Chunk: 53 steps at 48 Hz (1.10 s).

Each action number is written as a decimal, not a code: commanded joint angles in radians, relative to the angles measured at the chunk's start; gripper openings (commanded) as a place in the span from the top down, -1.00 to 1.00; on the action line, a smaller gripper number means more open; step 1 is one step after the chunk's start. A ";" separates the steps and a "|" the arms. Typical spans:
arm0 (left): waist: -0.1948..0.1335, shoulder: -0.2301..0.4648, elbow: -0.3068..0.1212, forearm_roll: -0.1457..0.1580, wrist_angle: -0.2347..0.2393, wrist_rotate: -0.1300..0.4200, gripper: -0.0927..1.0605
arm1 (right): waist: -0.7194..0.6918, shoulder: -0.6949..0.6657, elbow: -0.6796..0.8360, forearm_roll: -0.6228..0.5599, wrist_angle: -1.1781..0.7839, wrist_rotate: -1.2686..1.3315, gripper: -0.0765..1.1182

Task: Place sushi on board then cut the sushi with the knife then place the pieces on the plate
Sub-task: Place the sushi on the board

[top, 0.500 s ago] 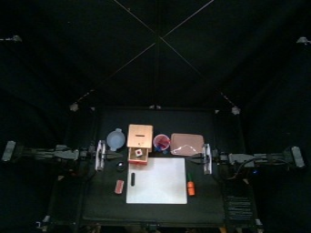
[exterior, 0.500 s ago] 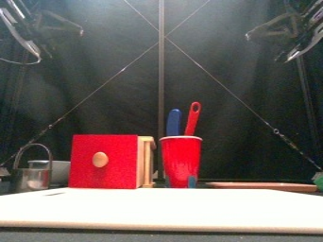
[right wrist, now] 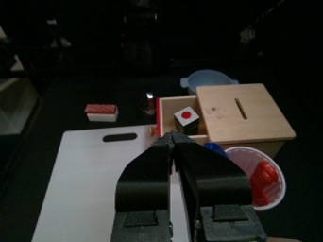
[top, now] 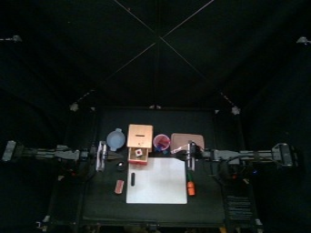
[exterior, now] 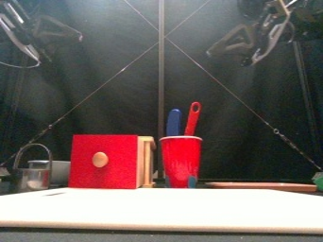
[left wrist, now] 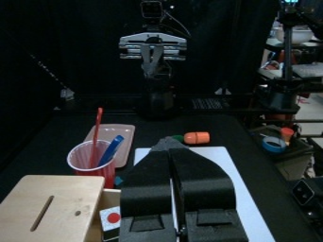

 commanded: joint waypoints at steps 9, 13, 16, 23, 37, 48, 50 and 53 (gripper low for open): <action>0.075 0.003 -0.012 0.002 -0.020 -0.003 0.77 | -0.005 0.265 -0.331 -0.164 0.270 -0.012 0.55; 0.084 0.005 -0.018 0.003 -0.052 0.002 0.77 | -0.003 0.359 -0.416 -0.193 0.351 -0.014 0.40; 0.095 0.005 -0.018 0.005 -0.074 0.003 0.77 | -0.008 0.434 -0.497 -0.192 0.408 -0.035 0.25; 0.146 0.003 0.003 0.028 -0.072 0.003 0.77 | -0.009 0.534 -0.621 -0.184 0.453 -0.123 -0.14; 0.264 0.003 0.025 0.029 -0.072 0.003 0.77 | -0.061 0.684 -0.793 -0.064 0.603 -0.328 -0.49; 0.293 0.003 0.044 0.028 -0.072 0.003 0.77 | -0.106 0.739 -0.862 0.020 0.635 -0.431 -0.51; 0.305 0.003 0.046 0.028 -0.072 0.003 0.77 | -0.104 0.749 -0.864 0.012 0.635 -0.434 -0.51; 0.336 0.003 0.048 0.028 -0.071 0.003 0.77 | -0.104 0.758 -0.861 0.003 0.637 -0.437 -0.51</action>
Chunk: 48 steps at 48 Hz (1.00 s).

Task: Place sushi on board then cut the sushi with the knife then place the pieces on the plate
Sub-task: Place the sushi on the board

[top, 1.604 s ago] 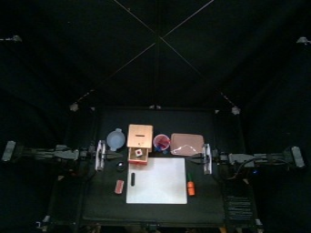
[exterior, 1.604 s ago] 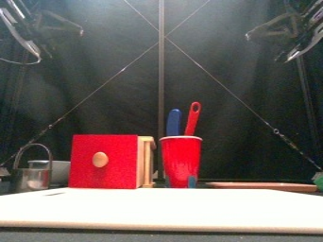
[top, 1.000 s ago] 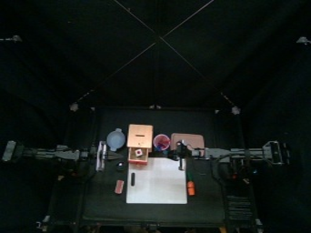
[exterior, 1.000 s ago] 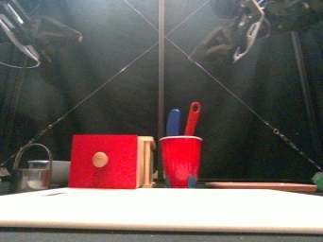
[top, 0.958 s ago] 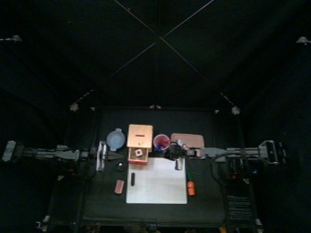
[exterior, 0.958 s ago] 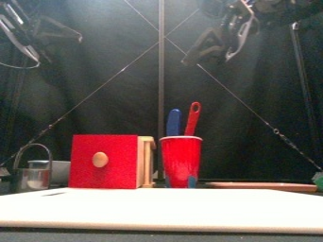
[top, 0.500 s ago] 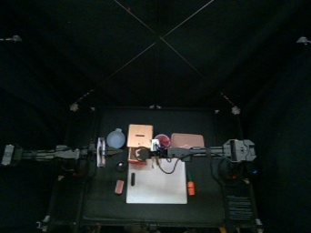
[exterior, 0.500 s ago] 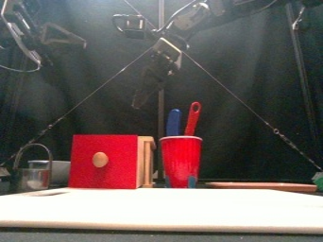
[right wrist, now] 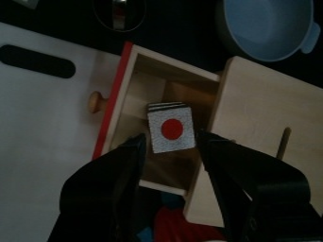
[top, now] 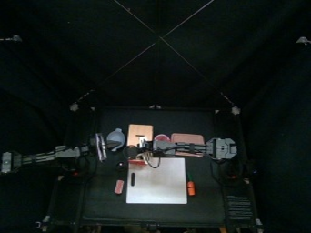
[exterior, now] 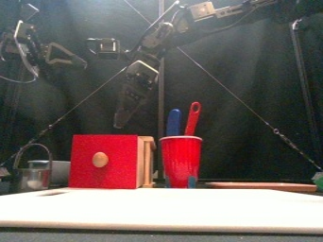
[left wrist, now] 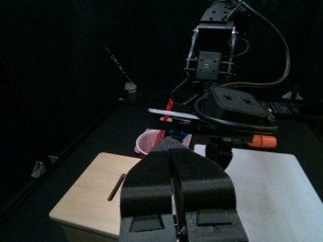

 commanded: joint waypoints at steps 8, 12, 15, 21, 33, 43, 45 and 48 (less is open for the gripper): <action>0.092 0.003 -0.006 0.000 -0.009 -0.002 0.77 | 0.005 -0.003 -0.023 -0.011 -0.003 -0.044 -0.51; 0.092 0.003 -0.002 -0.002 -0.009 -0.002 0.77 | 0.005 0.009 -0.029 -0.008 0.000 -0.048 -0.51; 0.092 0.005 0.006 -0.002 -0.009 -0.002 0.77 | 0.005 0.020 -0.035 -0.012 0.000 -0.048 -0.51; 0.092 0.005 0.011 -0.002 -0.009 -0.002 0.77 | 0.003 0.038 -0.051 -0.018 0.000 -0.048 -0.51; 0.092 0.003 0.015 -0.002 -0.009 -0.002 0.77 | 0.005 0.035 -0.087 -0.018 0.034 -0.046 -0.53; 0.092 0.003 0.021 -0.003 -0.009 -0.005 0.77 | 0.006 0.041 -0.101 -0.012 0.055 -0.046 -0.61; 0.092 0.005 0.021 -0.006 -0.009 -0.005 0.77 | 0.008 0.043 -0.101 -0.012 0.058 -0.048 -0.62; 0.092 0.003 0.021 -0.009 -0.009 -0.005 0.77 | 0.008 0.048 -0.103 -0.012 0.061 -0.046 -0.62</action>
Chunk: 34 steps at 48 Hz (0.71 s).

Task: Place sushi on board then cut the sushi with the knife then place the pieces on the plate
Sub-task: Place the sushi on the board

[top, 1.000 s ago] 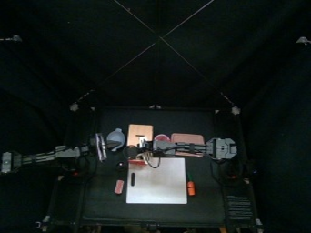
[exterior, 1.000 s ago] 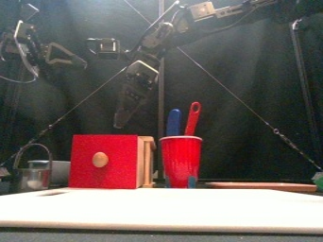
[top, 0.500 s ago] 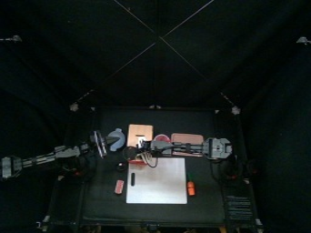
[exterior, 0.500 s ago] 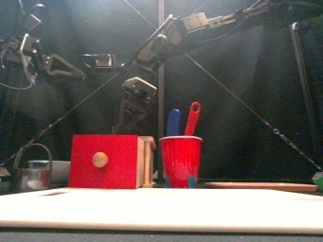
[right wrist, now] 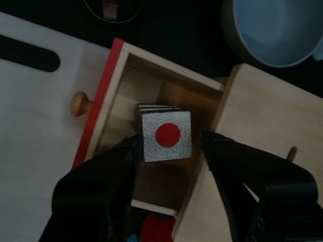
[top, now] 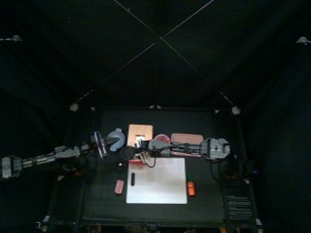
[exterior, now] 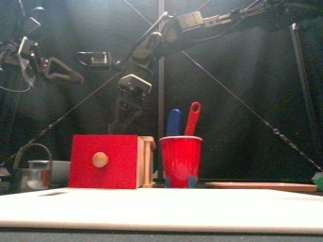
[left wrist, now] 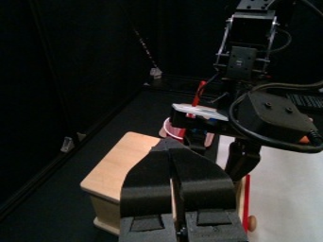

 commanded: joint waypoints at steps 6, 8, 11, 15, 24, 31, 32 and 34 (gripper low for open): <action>0.003 0.002 -0.011 -0.008 -0.009 -0.002 0.77 | 0.002 -0.012 -0.025 0.002 0.015 0.003 -0.62; 0.003 0.003 -0.009 -0.009 -0.009 -0.002 0.77 | 0.005 -0.008 -0.021 0.003 0.021 0.006 -0.60; 0.003 0.002 -0.009 -0.012 -0.009 -0.002 0.77 | 0.005 -0.003 -0.020 0.002 0.026 0.012 -0.59; 0.003 0.002 -0.009 -0.014 -0.009 -0.002 0.77 | 0.005 -0.002 -0.023 0.003 0.026 0.017 -0.56; 0.005 0.002 -0.009 -0.012 -0.009 -0.002 0.77 | 0.006 -0.011 -0.035 0.005 0.026 0.021 -0.24; 0.008 0.002 -0.009 -0.012 -0.009 0.000 0.77 | 0.005 -0.069 -0.052 0.008 0.031 0.021 -0.24; 0.009 0.002 -0.009 -0.012 -0.009 0.000 0.77 | 0.005 -0.084 -0.052 0.008 0.031 0.023 -0.24; 0.012 0.002 -0.011 -0.012 -0.009 0.000 0.77 | 0.005 -0.107 -0.048 0.008 0.034 0.021 -0.24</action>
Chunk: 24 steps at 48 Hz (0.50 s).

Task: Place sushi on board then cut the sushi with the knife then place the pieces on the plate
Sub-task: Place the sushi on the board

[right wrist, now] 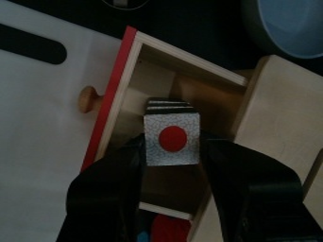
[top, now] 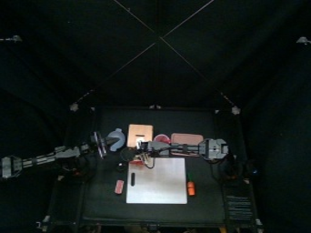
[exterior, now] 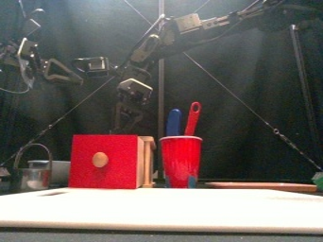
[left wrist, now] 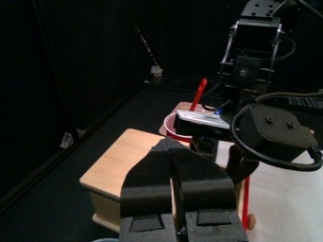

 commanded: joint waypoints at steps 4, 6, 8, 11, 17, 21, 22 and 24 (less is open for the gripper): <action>0.015 0.005 -0.020 0.000 -0.015 0.002 0.77 | -0.003 -0.144 -0.021 0.006 0.020 0.003 -0.24; 0.021 0.003 -0.020 0.000 -0.015 0.002 0.77 | -0.006 -0.170 -0.020 0.006 0.032 0.005 -0.24; 0.026 0.003 -0.020 0.000 -0.015 0.002 0.77 | -0.005 -0.192 -0.020 0.006 0.049 0.006 -0.24; 0.034 0.005 -0.020 0.000 -0.014 0.002 0.77 | -0.006 -0.225 -0.026 0.008 0.103 0.052 -0.24; 0.035 0.005 -0.021 0.000 -0.015 0.000 0.77 | 0.003 -0.301 0.008 -0.002 0.250 0.204 -0.24; 0.035 0.003 -0.020 0.000 -0.015 -0.002 0.77 | 0.037 -0.341 0.094 -0.009 0.307 0.308 -0.24; 0.035 0.003 -0.020 0.000 -0.015 0.000 0.77 | 0.044 -0.350 0.120 -0.017 0.308 0.334 -0.24; 0.035 0.003 -0.020 0.000 -0.015 -0.002 0.77 | 0.066 -0.374 0.187 -0.038 0.305 0.391 -0.24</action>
